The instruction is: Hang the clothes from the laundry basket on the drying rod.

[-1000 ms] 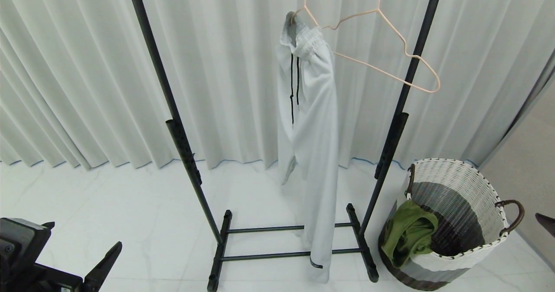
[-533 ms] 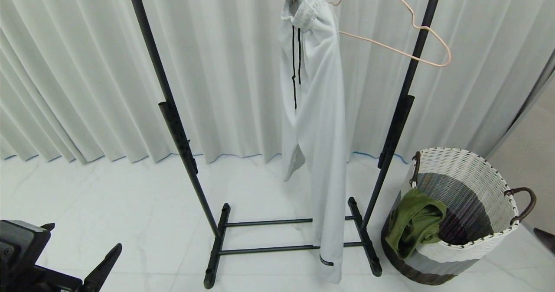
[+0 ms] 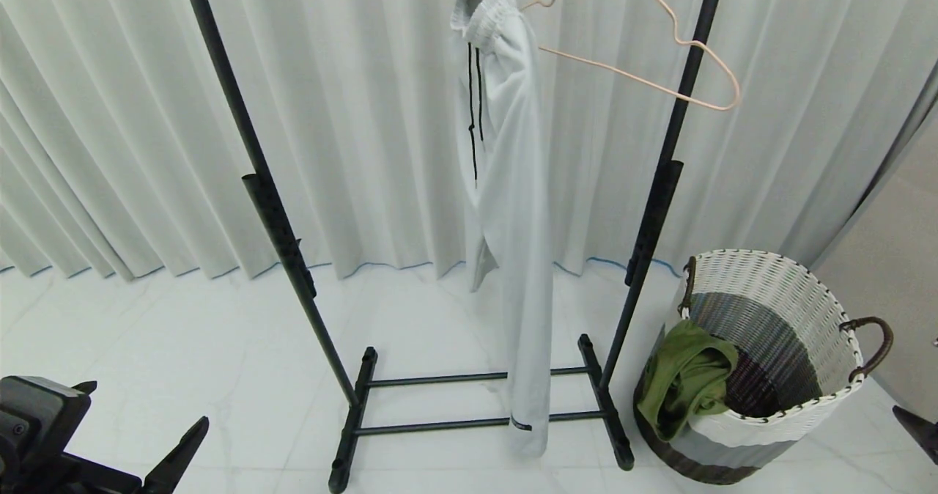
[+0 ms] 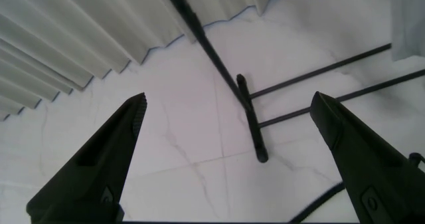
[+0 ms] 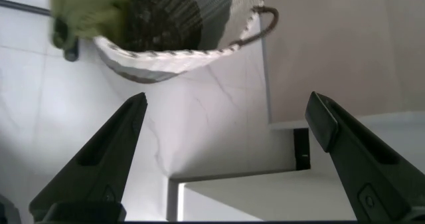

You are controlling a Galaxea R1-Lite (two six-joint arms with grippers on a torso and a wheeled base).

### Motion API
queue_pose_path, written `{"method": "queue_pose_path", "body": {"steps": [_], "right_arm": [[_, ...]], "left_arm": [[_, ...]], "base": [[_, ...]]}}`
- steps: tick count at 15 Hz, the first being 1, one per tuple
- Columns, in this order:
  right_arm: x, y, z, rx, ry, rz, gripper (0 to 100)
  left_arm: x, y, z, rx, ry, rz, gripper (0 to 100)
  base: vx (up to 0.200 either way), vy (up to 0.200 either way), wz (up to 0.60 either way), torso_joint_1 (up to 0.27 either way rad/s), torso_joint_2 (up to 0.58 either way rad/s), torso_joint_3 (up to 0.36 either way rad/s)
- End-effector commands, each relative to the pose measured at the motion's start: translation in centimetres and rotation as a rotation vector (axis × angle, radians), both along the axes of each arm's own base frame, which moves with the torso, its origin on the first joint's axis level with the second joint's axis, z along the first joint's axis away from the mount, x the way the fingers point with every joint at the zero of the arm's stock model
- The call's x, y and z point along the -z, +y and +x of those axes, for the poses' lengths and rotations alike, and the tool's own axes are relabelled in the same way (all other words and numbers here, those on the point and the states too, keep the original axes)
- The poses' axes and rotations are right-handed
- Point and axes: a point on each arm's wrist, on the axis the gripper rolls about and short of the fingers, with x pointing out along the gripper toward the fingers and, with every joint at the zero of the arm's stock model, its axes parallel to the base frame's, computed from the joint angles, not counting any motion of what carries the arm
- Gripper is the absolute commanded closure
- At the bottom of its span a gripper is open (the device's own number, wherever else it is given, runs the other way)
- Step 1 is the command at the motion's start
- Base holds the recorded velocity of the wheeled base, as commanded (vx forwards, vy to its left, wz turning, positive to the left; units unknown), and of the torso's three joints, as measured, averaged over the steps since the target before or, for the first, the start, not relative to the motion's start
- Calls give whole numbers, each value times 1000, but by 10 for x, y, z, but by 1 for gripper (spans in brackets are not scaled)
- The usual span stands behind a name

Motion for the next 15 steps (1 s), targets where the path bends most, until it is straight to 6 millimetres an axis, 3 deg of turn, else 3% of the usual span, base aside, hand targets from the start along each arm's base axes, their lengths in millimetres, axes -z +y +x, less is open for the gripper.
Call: {"method": "queue_pose_path", "body": {"steps": [1, 10, 12, 15], "right_arm": [[2, 0, 0, -4, 5, 0, 0], [8, 6, 5, -220, 79, 29, 0], [23, 7, 8, -231, 159, 11, 0], [55, 10, 11, -305, 294, -2, 0]], "left_arm": [[0, 0, 0, 2, 2, 1, 0], [1, 0, 2, 1, 16, 0, 0], [1, 0, 2, 3, 14, -2, 0], [1, -1, 2, 16, 13, -4, 0]], "base": [[200, 0, 0, -12, 2, -2], [200, 0, 0, 0, 1, 5], [200, 0, 0, 0, 5, 0], [0, 0, 0, 0, 0, 0]]}}
